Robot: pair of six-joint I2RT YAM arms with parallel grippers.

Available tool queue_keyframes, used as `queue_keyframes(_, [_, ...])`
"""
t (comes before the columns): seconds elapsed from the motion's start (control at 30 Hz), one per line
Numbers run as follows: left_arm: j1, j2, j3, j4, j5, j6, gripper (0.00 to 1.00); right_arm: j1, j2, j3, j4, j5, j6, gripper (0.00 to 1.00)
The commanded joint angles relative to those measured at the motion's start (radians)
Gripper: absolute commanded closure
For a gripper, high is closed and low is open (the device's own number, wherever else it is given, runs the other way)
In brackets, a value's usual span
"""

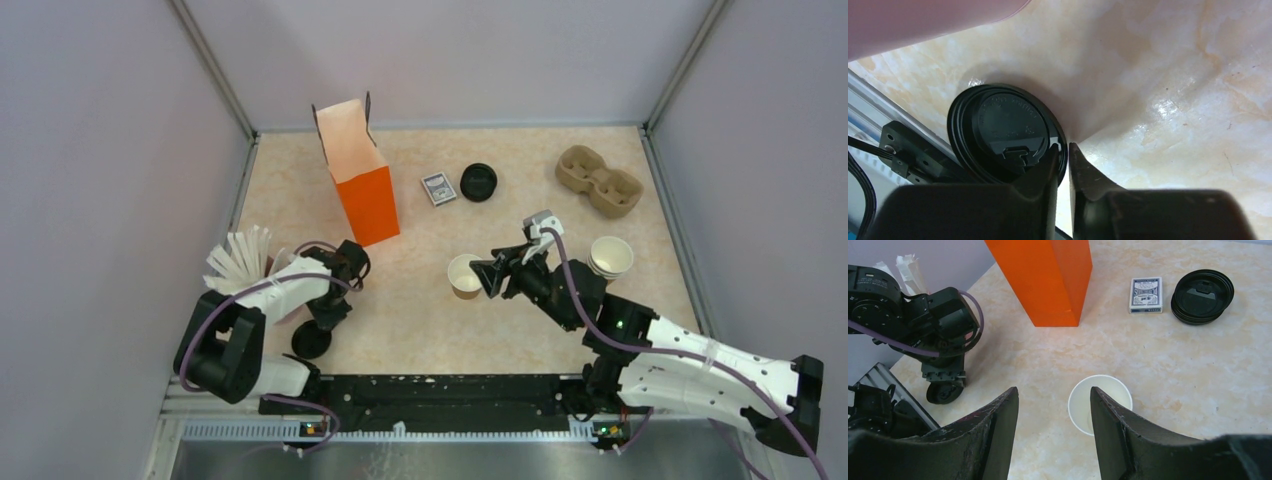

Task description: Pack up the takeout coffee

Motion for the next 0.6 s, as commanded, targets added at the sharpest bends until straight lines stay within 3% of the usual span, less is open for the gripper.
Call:
queue_keyframes(0.0, [-0.006,-0.02,-0.01,0.009,0.006,-0.001,0.87,-0.004,-0.019,0.031,-0.001,0.019,-0.013,0.46])
queue_keyframes(0.1, [-0.008,-0.039,-0.004,0.007,0.022,0.003,0.99,-0.005,-0.027,0.028,-0.006,0.028,-0.016,0.46])
queue_keyframes(0.37, [-0.05,-0.119,0.127,-0.006,0.141,0.045,1.0,-0.004,-0.036,0.008,0.002,-0.013,0.002,0.45])
queue_keyframes(0.57, [-0.081,-0.234,0.227,0.123,0.356,0.163,1.0,-0.004,-0.075,-0.059,0.166,-0.226,-0.028,0.37])
